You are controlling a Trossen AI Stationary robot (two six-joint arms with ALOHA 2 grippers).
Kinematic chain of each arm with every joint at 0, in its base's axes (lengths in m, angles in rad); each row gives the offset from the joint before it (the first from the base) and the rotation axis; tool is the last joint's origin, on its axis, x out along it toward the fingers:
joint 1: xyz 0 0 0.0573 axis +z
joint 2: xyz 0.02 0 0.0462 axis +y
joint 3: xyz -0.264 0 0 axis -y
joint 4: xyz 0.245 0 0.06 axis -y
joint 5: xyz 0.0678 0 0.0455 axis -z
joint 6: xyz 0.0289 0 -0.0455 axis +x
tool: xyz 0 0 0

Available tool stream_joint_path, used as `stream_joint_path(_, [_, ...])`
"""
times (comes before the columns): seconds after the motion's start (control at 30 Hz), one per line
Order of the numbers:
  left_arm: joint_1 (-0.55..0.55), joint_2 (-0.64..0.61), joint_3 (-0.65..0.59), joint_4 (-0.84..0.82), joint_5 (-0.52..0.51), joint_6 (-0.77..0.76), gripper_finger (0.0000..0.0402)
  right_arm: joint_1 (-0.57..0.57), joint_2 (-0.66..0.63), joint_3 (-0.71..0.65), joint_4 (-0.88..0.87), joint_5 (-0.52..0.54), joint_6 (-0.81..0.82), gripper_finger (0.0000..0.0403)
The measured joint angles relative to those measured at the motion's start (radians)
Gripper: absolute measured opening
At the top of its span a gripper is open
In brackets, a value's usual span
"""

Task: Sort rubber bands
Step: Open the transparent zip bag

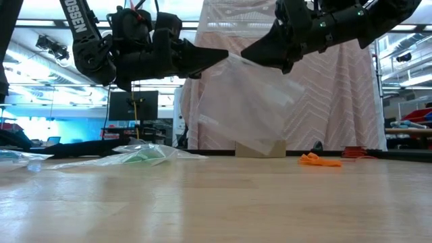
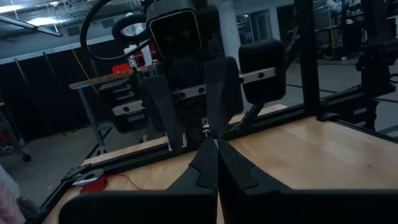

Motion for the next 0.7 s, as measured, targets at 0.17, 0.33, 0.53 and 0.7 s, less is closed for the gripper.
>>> stream_joint_path(0.17, [0.0, 0.0, 0.0, 0.001, 0.005, 0.001, 0.0001, 0.0, 0.0, 0.0, 0.005, 0.001, 0.0, 0.0113])
stream_joint_path(0.33, [-0.006, 0.0, 0.0, 0.001, 0.006, 0.003, 0.0001, 0.0, 0.0, 0.0, -0.009, 0.001, 0.004, 0.0113])
stream_joint_path(0.53, [-0.021, 0.0, 0.0, 0.009, 0.011, 0.005, 0.0001, 0.0, 0.0, 0.0, -0.026, 0.007, 0.004, 0.0113])
stream_joint_path(0.7, [-0.028, 0.0, 0.0, 0.011, 0.012, 0.005, 0.0001, 0.0, 0.0, 0.0, -0.056, 0.042, 0.006, 0.0113])
